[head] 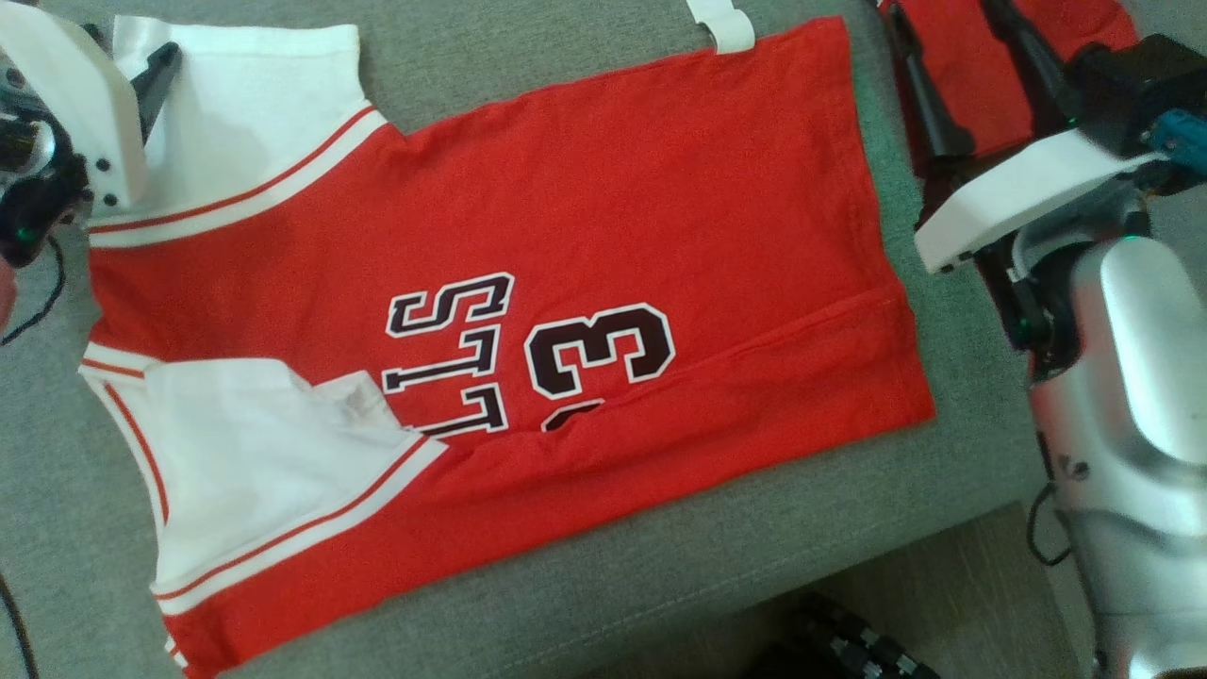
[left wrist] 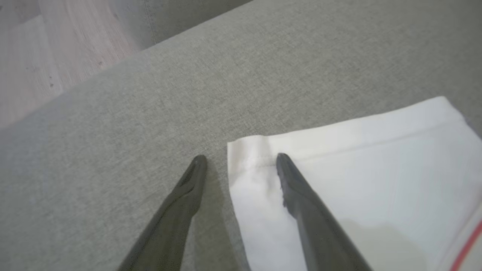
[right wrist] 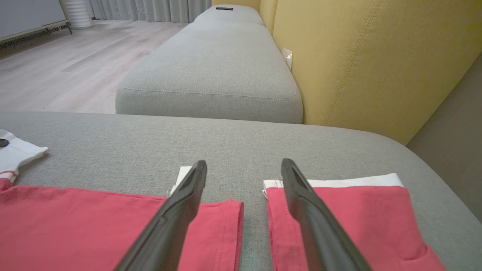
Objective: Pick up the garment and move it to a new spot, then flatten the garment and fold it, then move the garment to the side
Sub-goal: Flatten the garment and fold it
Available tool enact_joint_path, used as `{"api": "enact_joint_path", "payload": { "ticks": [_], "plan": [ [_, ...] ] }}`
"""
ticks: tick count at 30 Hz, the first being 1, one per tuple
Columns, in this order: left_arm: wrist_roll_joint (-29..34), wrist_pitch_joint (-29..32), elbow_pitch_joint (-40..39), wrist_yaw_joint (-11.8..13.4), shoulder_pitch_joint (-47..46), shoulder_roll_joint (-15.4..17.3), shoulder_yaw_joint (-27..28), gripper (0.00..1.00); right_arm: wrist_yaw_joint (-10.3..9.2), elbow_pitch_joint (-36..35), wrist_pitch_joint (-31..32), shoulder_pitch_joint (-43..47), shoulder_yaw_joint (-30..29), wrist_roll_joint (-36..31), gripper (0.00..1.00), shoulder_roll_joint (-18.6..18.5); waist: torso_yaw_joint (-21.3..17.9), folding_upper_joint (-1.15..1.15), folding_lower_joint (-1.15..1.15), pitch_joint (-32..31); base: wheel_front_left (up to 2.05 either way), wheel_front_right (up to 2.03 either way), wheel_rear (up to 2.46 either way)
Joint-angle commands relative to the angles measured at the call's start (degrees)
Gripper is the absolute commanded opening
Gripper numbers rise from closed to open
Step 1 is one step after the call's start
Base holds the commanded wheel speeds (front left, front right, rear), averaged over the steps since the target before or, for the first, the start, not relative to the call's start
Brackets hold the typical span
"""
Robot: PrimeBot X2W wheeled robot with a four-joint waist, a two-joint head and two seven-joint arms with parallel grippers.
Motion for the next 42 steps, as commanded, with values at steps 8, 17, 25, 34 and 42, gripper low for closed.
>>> {"api": "enact_joint_path", "payload": {
  "ticks": [8,17,25,34,42],
  "plan": [
    [-4.2,-4.05,-3.08,0.08,-2.94,2.02,-3.61,0.0,-0.05,0.17,0.23,-2.16,-0.8,1.01,1.0,-2.77,3.1,0.0,0.0,-1.65,0.0,0.0,0.0],
    [-1.8,-17.36,-7.29,0.08,-3.2,-1.09,-7.09,0.0,-0.05,6.56,2.69,-3.41,0.48,4.91,1.0,-8.83,10.49,0.0,0.0,-5.1,0.0,0.0,0.0],
    [-0.06,-20.53,-13.54,0.97,-0.84,-0.23,-8.66,0.0,-0.05,14.5,5.42,-4.79,4.45,8.63,1.0,-13.64,14.29,0.0,0.0,-5.93,0.0,0.0,0.0],
    [0.6,-19.6,-22.63,3.38,1.55,1.34,-9.81,0.0,-0.05,23.04,8.25,-8.63,8.37,14.14,1.0,-16.31,17.3,0.0,0.0,-5.23,0.0,0.0,0.0],
    [0.66,-18.35,-26.27,4.51,2.45,2.23,-10.51,0.0,-0.05,30.92,13.65,-11.52,12.05,15.4,1.0,-17.3,18.32,0.0,0.0,-4.65,0.0,0.0,0.0]
  ]
}}
